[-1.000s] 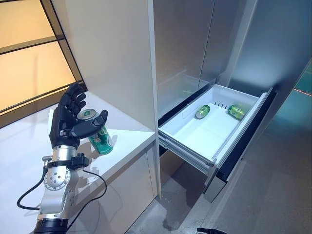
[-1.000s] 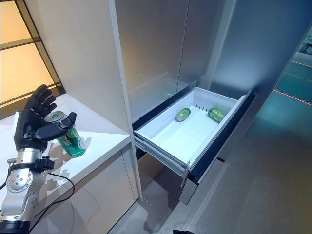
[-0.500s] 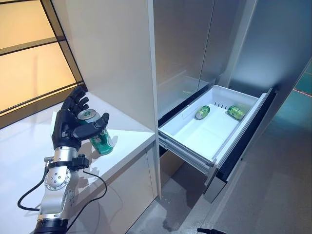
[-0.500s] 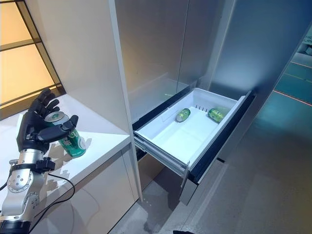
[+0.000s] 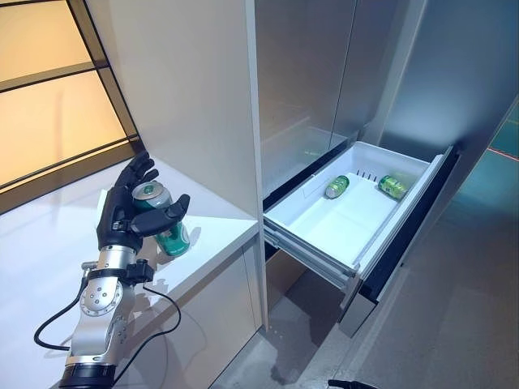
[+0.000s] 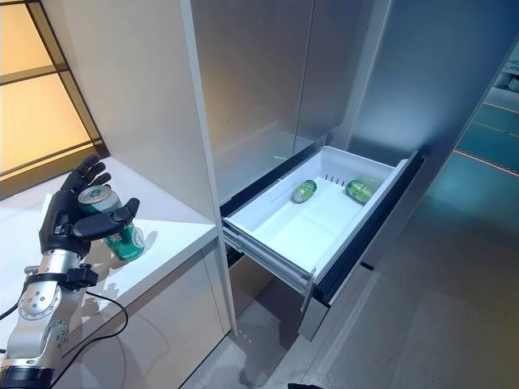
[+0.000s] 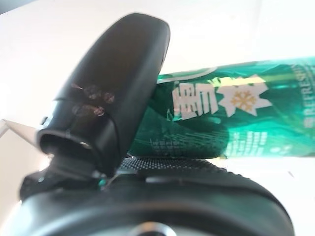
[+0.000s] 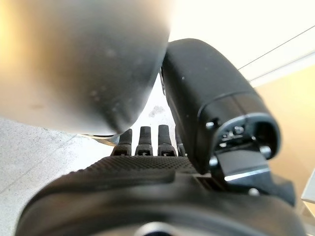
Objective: Put drinks into fridge and close the fridge
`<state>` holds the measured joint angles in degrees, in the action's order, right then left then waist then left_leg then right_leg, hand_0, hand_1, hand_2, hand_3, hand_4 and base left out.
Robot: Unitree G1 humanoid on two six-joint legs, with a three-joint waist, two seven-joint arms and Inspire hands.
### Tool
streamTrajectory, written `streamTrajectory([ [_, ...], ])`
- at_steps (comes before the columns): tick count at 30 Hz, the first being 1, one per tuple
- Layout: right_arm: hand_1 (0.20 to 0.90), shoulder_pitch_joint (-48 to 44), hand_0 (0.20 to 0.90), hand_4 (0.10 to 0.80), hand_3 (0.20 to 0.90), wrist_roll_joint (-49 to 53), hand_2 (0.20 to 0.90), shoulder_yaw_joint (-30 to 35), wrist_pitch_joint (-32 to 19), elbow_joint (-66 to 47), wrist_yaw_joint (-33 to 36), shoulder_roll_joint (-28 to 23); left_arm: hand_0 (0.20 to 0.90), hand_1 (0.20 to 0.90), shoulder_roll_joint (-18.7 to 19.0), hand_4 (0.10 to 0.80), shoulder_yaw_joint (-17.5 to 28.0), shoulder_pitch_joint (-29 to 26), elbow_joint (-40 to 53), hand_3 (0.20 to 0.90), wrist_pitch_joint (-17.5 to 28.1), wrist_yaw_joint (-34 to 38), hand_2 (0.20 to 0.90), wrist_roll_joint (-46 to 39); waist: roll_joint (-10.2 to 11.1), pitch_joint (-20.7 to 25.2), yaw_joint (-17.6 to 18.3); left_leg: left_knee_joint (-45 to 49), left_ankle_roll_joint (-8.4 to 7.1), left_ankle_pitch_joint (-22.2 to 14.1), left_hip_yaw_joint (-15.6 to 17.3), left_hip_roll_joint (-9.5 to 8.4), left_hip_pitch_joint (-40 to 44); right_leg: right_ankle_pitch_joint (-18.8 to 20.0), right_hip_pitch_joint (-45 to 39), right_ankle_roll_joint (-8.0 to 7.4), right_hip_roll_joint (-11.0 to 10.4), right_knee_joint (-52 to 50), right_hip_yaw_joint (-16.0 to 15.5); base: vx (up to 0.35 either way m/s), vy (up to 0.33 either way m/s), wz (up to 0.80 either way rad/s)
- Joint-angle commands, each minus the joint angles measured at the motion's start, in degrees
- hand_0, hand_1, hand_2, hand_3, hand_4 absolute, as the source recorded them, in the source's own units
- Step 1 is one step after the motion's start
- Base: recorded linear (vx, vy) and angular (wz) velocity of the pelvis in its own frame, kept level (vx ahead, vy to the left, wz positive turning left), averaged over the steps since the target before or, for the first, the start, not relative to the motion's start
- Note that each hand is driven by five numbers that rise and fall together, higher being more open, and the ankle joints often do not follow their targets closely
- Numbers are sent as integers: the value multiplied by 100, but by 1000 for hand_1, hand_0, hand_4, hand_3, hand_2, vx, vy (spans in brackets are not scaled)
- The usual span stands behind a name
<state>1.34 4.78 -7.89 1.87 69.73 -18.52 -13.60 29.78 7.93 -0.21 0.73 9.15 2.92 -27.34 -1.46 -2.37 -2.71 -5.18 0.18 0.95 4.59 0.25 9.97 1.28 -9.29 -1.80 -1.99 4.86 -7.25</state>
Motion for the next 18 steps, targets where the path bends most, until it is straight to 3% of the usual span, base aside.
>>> streamTrajectory([
  [1, 900, 71, 900, 800, 900, -42, 900, -232, 60, 233, -99, -118, 900, 900, 154, 800, 342, -590, 178, 900, 401, -71, 900, -176, 10, -36, 131, 82, 217, -446, -81, -299, 93, -412, 82, -134, 173, -418, 291, 0, 0, 0],
  [7, 900, 73, 900, 800, 900, -40, 900, -231, 35, 255, -93, -118, 900, 900, 133, 800, 360, -571, 156, 900, 486, -82, 900, -212, 11, -44, 125, 88, 219, -446, -81, -301, 83, -415, 89, -135, 170, -424, 297, 0, 0, 0],
  [8, 900, 80, 900, 800, 900, -40, 900, -232, 40, 245, -92, -120, 867, 867, 130, 762, 368, -562, 162, 862, 496, -92, 867, -213, 12, -42, 125, 88, 219, -446, -78, -301, 83, -415, 89, -135, 169, -424, 297, 0, 0, 0],
  [9, 900, 78, 900, 800, 900, -44, 900, -230, 47, 238, -89, -118, 801, 801, 126, 685, 361, -561, 176, 785, 512, -77, 801, -209, 11, -44, 129, 86, 221, -449, -77, -299, 87, -416, 92, -135, 170, -427, 301, 0, 0, 0],
  [11, 900, 82, 900, 800, 900, -38, 900, -239, 44, 242, -83, -116, 300, 300, 139, 100, 361, -558, 195, 200, 552, -90, 300, -238, 11, -42, 126, 84, 221, -451, -81, -300, 91, -413, 90, -136, 171, -425, 303, 0, 0, 0],
  [18, 900, 79, 900, 800, 900, -46, 900, -236, 32, 246, -87, -107, 300, 300, 91, 100, 397, -552, 231, 200, 634, -187, 300, -410, 18, -40, 124, 85, 221, -450, -77, -300, 86, -412, 95, -132, 176, -426, 308, 0, 0, 0],
])
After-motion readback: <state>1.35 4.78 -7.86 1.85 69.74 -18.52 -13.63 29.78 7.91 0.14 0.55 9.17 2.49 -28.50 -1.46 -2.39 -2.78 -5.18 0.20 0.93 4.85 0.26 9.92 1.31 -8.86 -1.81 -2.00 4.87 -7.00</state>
